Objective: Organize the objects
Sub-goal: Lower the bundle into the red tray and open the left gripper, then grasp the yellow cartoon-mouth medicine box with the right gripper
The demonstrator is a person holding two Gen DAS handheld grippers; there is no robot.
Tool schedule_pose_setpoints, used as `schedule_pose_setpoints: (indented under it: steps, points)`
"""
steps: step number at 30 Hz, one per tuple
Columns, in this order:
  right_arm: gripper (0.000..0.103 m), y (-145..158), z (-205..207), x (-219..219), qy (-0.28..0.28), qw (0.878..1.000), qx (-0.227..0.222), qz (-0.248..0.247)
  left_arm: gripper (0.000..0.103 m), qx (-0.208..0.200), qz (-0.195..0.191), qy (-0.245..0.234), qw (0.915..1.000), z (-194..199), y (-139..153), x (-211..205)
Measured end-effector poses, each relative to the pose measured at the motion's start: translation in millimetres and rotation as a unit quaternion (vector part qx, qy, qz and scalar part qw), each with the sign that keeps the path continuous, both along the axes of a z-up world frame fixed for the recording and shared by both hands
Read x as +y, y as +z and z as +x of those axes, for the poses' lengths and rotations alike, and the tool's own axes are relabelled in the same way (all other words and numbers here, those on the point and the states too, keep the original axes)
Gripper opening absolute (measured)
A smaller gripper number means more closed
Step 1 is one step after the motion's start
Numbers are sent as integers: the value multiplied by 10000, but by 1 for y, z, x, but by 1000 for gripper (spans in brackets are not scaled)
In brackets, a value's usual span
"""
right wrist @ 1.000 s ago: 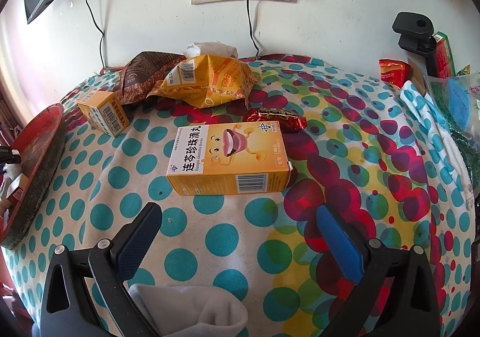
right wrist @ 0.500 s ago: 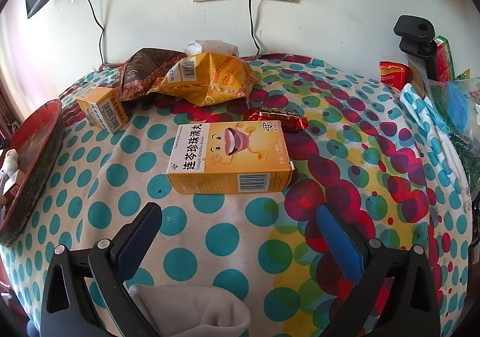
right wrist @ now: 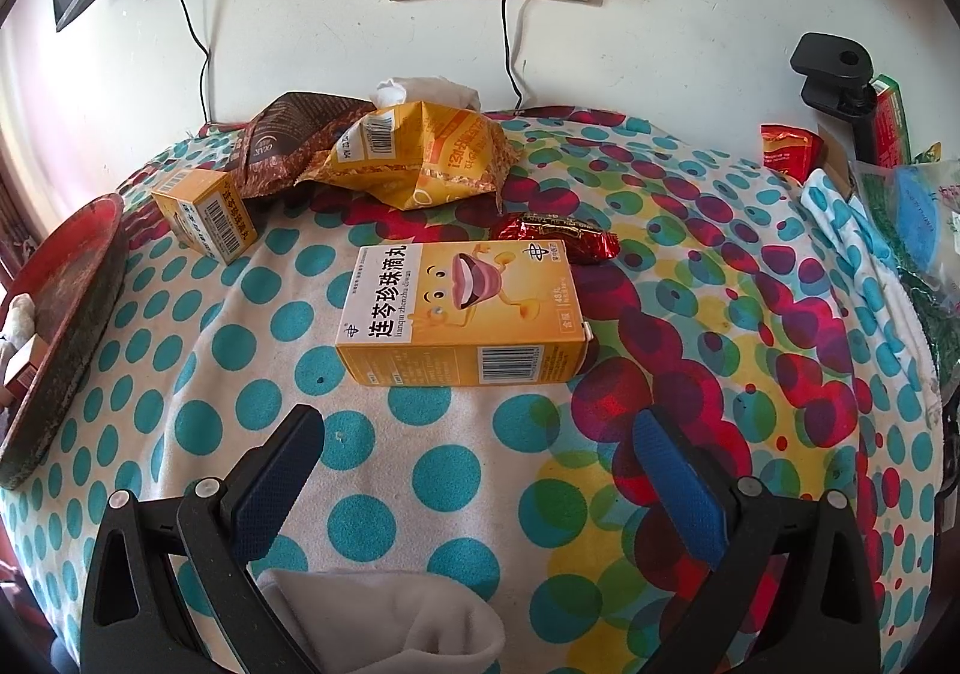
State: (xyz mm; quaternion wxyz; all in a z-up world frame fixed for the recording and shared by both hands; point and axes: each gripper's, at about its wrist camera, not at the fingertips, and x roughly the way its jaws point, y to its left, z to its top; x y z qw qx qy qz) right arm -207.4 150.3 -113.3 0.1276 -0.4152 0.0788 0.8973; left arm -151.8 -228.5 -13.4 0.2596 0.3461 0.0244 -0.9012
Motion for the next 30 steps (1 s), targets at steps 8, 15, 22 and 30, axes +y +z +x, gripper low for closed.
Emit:
schedule_pose_setpoints:
  steps: [8,15,22,30]
  points:
    - [103,-1,-2,-6,-57,9999,-85,125,60,206,40,-827,9963,62,-1,67]
    - [103,1,-1,-10,146,9992,-200,327,60,135,303,-1413,9894,118,-36,113]
    - [98,8,-14,-1,184,9977,-349,544,60,216,617,-1610,9848,153,-62,118]
    - [55,7,-25,14,180,9989,-321,286,60,400,888,-1624,9819,157,-61,107]
